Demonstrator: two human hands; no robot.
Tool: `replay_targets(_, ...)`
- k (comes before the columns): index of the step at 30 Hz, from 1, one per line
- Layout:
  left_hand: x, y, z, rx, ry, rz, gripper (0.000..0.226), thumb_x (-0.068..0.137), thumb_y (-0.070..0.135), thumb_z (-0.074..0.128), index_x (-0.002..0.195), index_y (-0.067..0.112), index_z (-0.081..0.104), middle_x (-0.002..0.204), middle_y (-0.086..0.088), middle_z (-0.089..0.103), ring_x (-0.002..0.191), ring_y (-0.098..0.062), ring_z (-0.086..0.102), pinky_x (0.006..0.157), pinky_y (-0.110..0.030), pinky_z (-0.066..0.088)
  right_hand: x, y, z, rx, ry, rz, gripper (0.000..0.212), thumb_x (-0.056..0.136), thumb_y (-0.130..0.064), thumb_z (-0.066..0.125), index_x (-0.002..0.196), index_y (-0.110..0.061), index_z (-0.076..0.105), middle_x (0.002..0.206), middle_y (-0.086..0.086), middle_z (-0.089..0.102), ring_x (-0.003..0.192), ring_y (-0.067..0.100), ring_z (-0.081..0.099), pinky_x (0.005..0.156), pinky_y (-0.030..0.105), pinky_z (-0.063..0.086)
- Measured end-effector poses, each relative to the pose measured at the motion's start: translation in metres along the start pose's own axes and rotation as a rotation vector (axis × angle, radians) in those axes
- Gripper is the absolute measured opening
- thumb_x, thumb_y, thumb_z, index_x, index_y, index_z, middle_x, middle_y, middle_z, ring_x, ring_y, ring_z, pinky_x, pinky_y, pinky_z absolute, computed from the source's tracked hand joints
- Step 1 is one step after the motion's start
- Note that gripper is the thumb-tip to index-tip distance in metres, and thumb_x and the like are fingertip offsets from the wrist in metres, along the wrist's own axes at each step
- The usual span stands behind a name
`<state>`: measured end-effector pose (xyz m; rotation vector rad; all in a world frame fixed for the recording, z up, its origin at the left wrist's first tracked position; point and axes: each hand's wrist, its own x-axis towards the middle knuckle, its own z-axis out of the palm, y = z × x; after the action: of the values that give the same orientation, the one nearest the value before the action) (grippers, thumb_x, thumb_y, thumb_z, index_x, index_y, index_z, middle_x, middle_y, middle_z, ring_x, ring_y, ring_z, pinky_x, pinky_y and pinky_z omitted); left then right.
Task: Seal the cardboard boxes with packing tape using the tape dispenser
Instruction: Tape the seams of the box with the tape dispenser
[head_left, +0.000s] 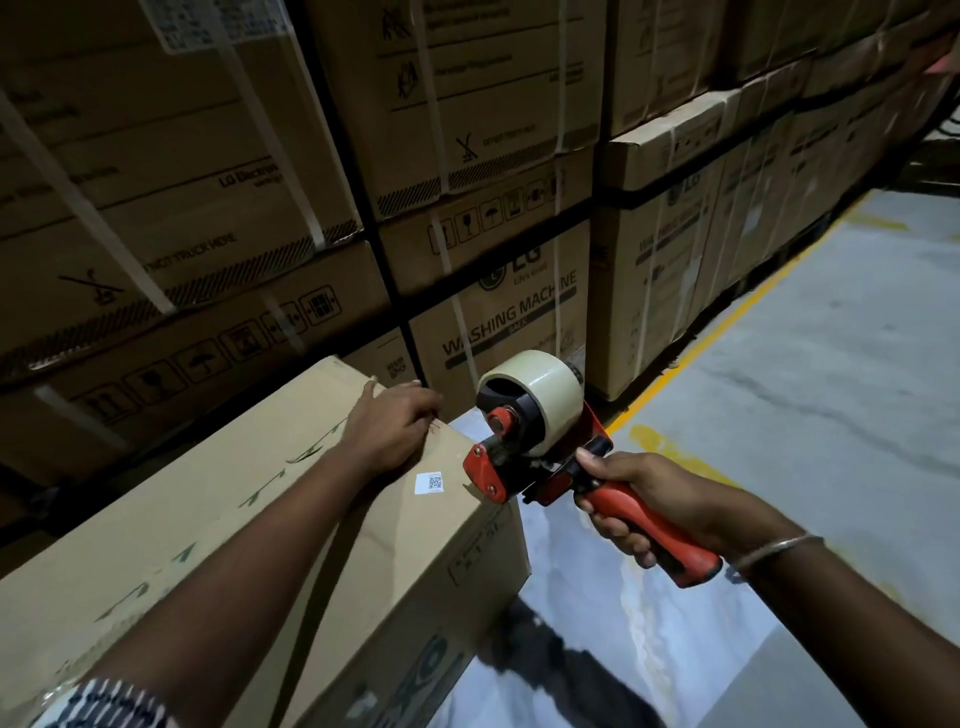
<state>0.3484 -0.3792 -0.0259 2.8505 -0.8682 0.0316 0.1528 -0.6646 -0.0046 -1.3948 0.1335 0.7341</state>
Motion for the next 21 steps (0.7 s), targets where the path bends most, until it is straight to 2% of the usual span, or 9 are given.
replay_targets(2, -0.005, 0.016, 0.004, -0.135, -0.004, 0.058, 0.029, 0.098, 0.037, 0.047, 0.120, 0.031, 0.066, 0.125, 0.014, 0.064, 0.117, -0.009, 0.055, 0.116, -0.060, 0.020, 0.002, 0.000, -0.001, -0.002, -0.008, -0.007, 0.054, 0.092, -0.062, 0.049, 0.084, -0.008, 0.052, 0.064, 0.007, 0.048, 0.044, 0.015, 0.043, 0.044, 0.023, 0.039)
replay_targets(3, -0.008, 0.023, 0.007, -0.204, -0.030, 0.069, 0.031, 0.098, 0.044, 0.048, 0.117, 0.031, 0.069, 0.117, 0.016, 0.066, 0.106, -0.006, 0.057, 0.113, -0.059, 0.027, 0.002, 0.000, -0.002, -0.004, -0.009, -0.008, 0.054, 0.092, -0.062, 0.049, 0.084, -0.008, 0.052, 0.064, 0.007, 0.048, 0.044, 0.015, 0.044, 0.044, 0.024, 0.039)
replay_targets(5, -0.010, 0.029, 0.013, -0.273, -0.061, 0.066, 0.032, 0.097, 0.051, 0.051, 0.108, 0.032, 0.074, 0.104, 0.021, 0.065, 0.096, -0.002, 0.057, 0.108, -0.057, 0.035, 0.003, -0.001, -0.002, -0.011, -0.006, -0.017, 0.054, 0.093, -0.061, 0.049, 0.083, -0.008, 0.053, 0.064, 0.008, 0.048, 0.044, 0.016, 0.044, 0.044, 0.024, 0.040)
replay_targets(7, -0.007, 0.021, 0.016, -0.317, -0.062, 0.071, 0.031, 0.093, 0.055, 0.053, 0.101, 0.035, 0.075, 0.095, 0.025, 0.065, 0.094, 0.003, 0.056, 0.105, -0.058, 0.037, 0.006, -0.002, 0.000, -0.014, 0.000, -0.031, 0.054, 0.092, -0.061, 0.049, 0.082, -0.008, 0.053, 0.064, 0.008, 0.048, 0.044, 0.016, 0.044, 0.044, 0.024, 0.040)
replay_targets(10, -0.002, 0.007, 0.015, -0.347, -0.063, 0.099, 0.023, 0.089, 0.055, 0.059, 0.096, 0.041, 0.075, 0.093, 0.028, 0.066, 0.094, 0.003, 0.058, 0.099, -0.058, 0.041, 0.014, -0.004, 0.003, -0.021, 0.006, -0.054, 0.054, 0.092, -0.061, 0.049, 0.082, -0.008, 0.052, 0.063, 0.008, 0.048, 0.043, 0.017, 0.043, 0.044, 0.024, 0.039)
replay_targets(12, -0.001, 0.003, 0.012, -0.361, -0.052, 0.081, 0.019, 0.087, 0.052, 0.063, 0.094, 0.041, 0.076, 0.094, 0.027, 0.069, 0.095, 0.002, 0.060, 0.095, -0.053, 0.044, 0.020, -0.005, 0.004, -0.027, 0.011, -0.069, 0.053, 0.093, -0.060, 0.048, 0.083, -0.008, 0.051, 0.063, 0.008, 0.048, 0.043, 0.017, 0.043, 0.044, 0.025, 0.039)
replay_targets(16, 0.002, 0.002, 0.005, -0.394, -0.038, -0.013, 0.026, 0.080, 0.056, 0.061, 0.090, 0.038, 0.078, 0.090, 0.023, 0.072, 0.090, 0.000, 0.063, 0.089, -0.045, 0.049, 0.029, -0.004, 0.004, -0.005, 0.007, -0.086, 0.053, 0.094, -0.060, 0.048, 0.083, -0.008, 0.051, 0.063, 0.008, 0.049, 0.044, 0.017, 0.043, 0.045, 0.025, 0.040)
replay_targets(19, 0.001, 0.006, 0.001, -0.350, -0.024, -0.059, 0.034, 0.076, 0.064, 0.056, 0.088, 0.040, 0.078, 0.090, 0.022, 0.071, 0.089, 0.000, 0.061, 0.083, -0.035, 0.046, 0.029, 0.007, -0.002, 0.020, -0.006, -0.091, 0.055, 0.095, -0.063, 0.051, 0.084, -0.008, 0.051, 0.064, 0.008, 0.048, 0.045, 0.017, 0.043, 0.045, 0.024, 0.040)
replay_targets(21, 0.001, 0.006, 0.002, -0.353, -0.004, -0.060, 0.026, 0.081, 0.058, 0.063, 0.087, 0.038, 0.078, 0.088, 0.021, 0.072, 0.088, 0.000, 0.061, 0.081, -0.033, 0.045, 0.024, 0.019, -0.007, 0.034, -0.012, -0.075, 0.057, 0.090, -0.065, 0.054, 0.084, -0.009, 0.052, 0.065, 0.008, 0.048, 0.044, 0.017, 0.043, 0.045, 0.024, 0.039)
